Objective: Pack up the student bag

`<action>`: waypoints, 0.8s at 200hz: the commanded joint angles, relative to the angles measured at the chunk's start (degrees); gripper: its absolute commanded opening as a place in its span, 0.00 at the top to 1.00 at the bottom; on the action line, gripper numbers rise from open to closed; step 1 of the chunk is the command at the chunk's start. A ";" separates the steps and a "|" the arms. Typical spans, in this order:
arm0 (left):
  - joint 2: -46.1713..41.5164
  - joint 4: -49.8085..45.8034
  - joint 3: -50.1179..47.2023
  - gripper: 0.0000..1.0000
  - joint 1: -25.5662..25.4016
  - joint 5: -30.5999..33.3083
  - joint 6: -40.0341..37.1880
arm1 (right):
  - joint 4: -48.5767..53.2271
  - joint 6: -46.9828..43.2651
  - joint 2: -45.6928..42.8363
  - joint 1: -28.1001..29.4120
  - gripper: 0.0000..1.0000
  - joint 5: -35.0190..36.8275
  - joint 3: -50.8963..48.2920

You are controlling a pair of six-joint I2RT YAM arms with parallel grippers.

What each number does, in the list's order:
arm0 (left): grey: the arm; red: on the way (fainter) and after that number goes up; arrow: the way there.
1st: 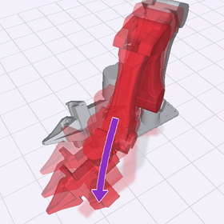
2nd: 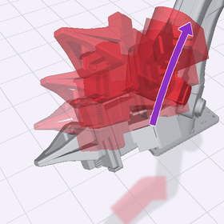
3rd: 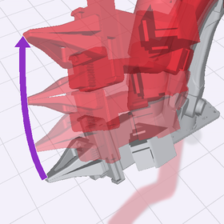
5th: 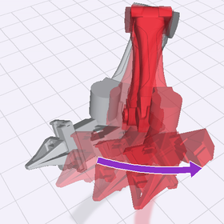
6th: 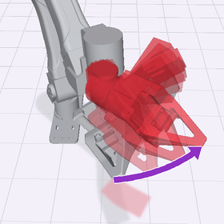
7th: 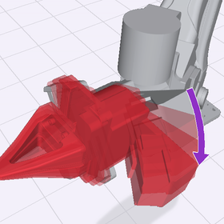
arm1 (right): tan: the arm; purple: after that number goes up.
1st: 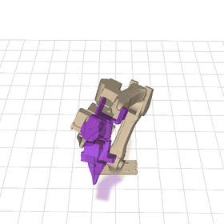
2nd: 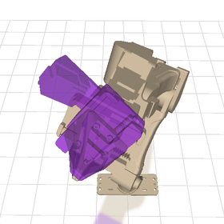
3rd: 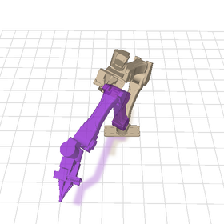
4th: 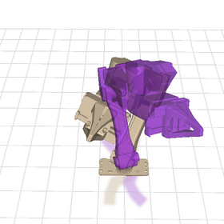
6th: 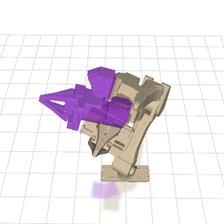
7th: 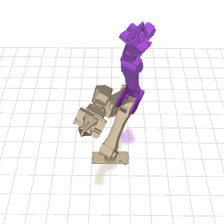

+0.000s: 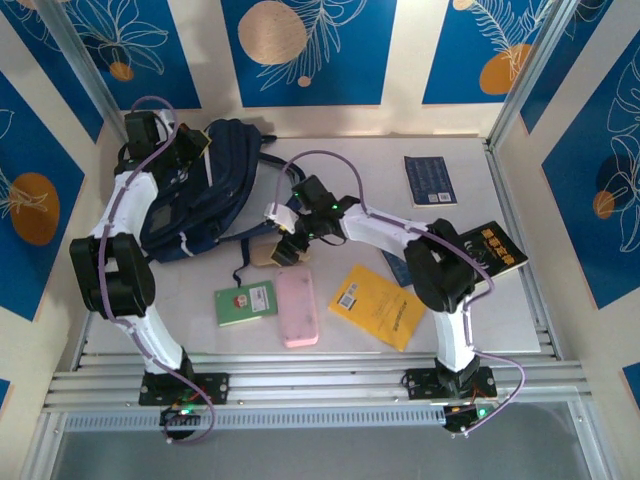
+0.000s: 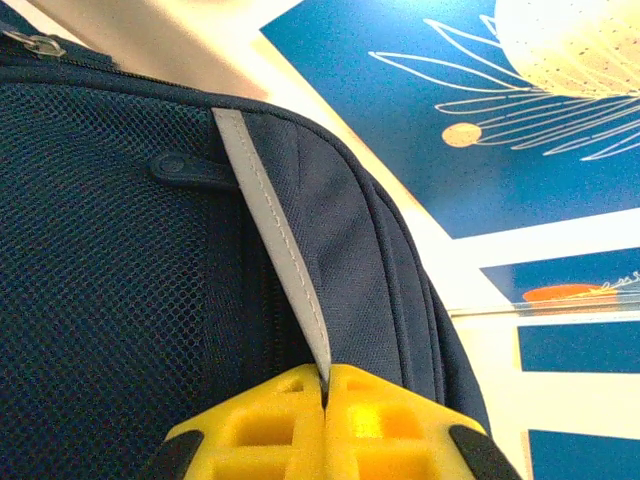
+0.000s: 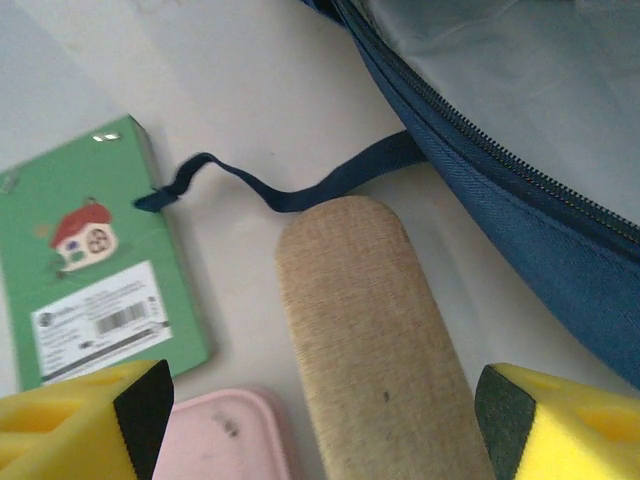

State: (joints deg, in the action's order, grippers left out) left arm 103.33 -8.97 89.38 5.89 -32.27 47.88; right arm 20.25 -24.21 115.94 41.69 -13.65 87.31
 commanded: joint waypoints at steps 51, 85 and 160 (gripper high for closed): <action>-1.21 7.57 -0.94 1.00 1.18 -3.95 4.25 | 7.08 -6.79 11.30 3.13 0.17 8.00 10.42; -0.94 10.13 -2.00 1.00 1.20 -5.34 6.43 | 10.63 -6.78 15.63 3.82 0.17 11.08 14.23; -0.41 11.13 -2.46 1.00 1.18 -6.05 7.01 | 12.46 0.03 16.36 -0.65 0.51 12.62 15.62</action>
State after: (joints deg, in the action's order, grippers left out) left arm 103.33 -3.25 86.50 6.15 -35.79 54.00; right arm 30.57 -27.53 132.35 44.03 -1.45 102.80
